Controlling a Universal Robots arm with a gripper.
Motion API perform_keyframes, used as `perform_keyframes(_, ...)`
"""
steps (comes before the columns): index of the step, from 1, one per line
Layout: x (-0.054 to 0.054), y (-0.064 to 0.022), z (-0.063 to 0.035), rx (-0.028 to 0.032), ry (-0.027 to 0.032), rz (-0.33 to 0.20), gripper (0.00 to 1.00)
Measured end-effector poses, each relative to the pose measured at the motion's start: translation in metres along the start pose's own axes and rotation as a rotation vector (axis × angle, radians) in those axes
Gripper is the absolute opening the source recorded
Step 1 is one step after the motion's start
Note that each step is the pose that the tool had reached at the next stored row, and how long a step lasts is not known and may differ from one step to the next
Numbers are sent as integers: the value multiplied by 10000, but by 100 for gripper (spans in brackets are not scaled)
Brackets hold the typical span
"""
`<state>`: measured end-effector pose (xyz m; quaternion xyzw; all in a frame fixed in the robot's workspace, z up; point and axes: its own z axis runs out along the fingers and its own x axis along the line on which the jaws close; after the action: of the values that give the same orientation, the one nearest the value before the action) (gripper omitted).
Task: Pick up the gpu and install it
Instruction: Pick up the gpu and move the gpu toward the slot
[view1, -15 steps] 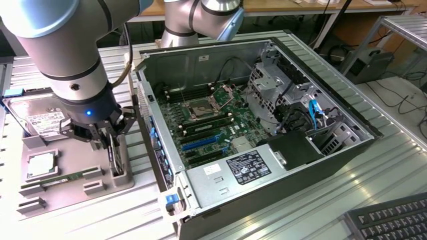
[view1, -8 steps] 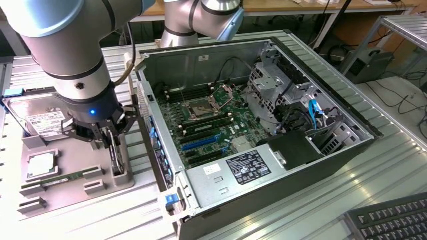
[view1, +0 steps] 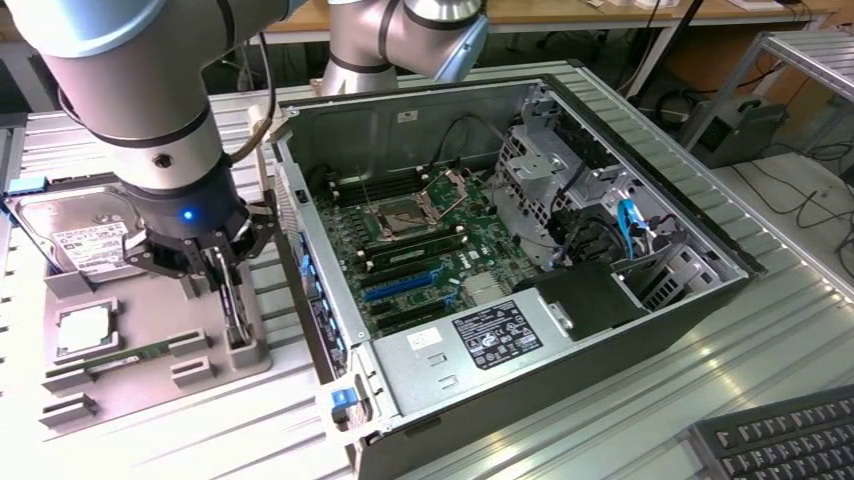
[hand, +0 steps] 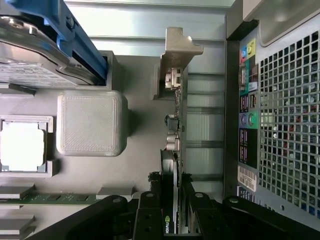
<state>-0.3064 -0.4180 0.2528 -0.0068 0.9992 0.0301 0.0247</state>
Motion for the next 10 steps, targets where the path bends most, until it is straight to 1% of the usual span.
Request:
perform_keyframes(6, -12, 4, -142, -1, 35, -2, 26)
perform_keyframes(10, -27, 0, -278, -7, 76, 1, 26)
